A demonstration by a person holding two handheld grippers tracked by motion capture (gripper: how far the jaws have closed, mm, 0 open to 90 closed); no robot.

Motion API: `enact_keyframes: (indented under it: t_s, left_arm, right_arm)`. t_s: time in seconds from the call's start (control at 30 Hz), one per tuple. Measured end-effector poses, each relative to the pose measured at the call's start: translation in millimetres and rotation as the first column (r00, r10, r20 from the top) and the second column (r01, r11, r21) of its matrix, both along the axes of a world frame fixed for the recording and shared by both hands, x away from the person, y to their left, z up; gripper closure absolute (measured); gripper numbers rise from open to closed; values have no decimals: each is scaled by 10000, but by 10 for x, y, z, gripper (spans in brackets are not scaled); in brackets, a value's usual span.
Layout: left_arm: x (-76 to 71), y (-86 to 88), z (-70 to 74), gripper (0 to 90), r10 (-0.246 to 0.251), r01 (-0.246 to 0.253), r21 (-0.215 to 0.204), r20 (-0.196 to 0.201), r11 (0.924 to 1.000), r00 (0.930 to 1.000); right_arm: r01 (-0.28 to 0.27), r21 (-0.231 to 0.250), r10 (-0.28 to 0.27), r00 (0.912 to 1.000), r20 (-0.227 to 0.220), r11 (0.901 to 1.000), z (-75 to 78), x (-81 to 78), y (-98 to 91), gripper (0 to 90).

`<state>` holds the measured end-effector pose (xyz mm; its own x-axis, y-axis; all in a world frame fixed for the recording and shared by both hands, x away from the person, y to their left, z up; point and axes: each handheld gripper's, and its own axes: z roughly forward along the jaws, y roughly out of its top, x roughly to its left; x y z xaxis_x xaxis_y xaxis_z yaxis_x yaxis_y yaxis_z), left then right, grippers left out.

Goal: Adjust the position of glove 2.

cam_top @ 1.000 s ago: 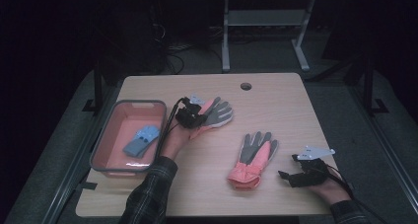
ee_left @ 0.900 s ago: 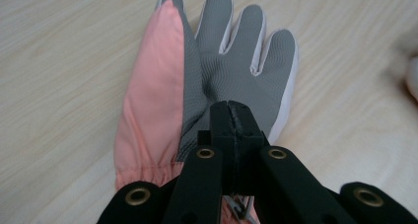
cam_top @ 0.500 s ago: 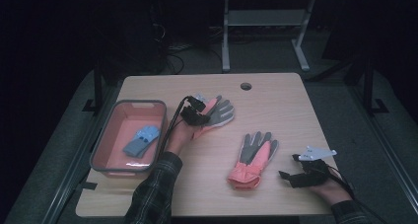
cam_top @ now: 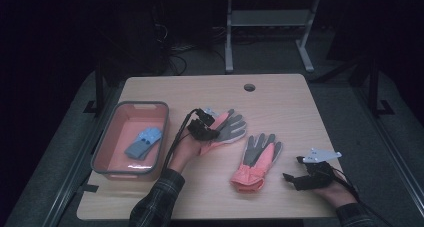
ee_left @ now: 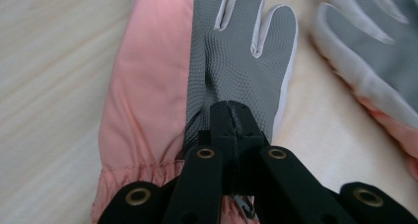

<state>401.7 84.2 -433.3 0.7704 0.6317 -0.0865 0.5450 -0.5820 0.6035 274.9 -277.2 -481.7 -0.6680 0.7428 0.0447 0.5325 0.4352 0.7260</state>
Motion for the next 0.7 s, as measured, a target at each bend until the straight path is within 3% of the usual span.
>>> enact_keyframes:
  t_s: [0.23, 0.43, 0.5, 0.57, 0.7]
  left_arm:
    - [-255, -101, 14, 897, -447, 444, -157, -216, 9989, 9988]
    - [-396, -174, 27, 897, -786, 758, -579, -477, 9954, 9958]
    - [-417, -177, 37, 896, -1010, 987, -489, -472, 9939, 9938]
    - [-440, -158, 71, 886, -795, 767, -825, -312, 9936, 9963]
    - [-455, -7, 188, 778, -306, 328, -998, 237, 9945, 9993]
  right_arm:
    - [-23, -37, 23, 10000, 18, 10000, -1, 0, -2, 153]
    - [-38, -35, 38, 10000, 20, 10000, -2, 1, 0, 150]
    - [-40, -36, 40, 10000, 22, 10000, -2, 1, -1, 150]
    - [-42, -36, 42, 10000, 25, 10000, -2, 1, -1, 150]
    - [-52, -46, 52, 10000, 33, 10000, -2, -1, -2, 150]
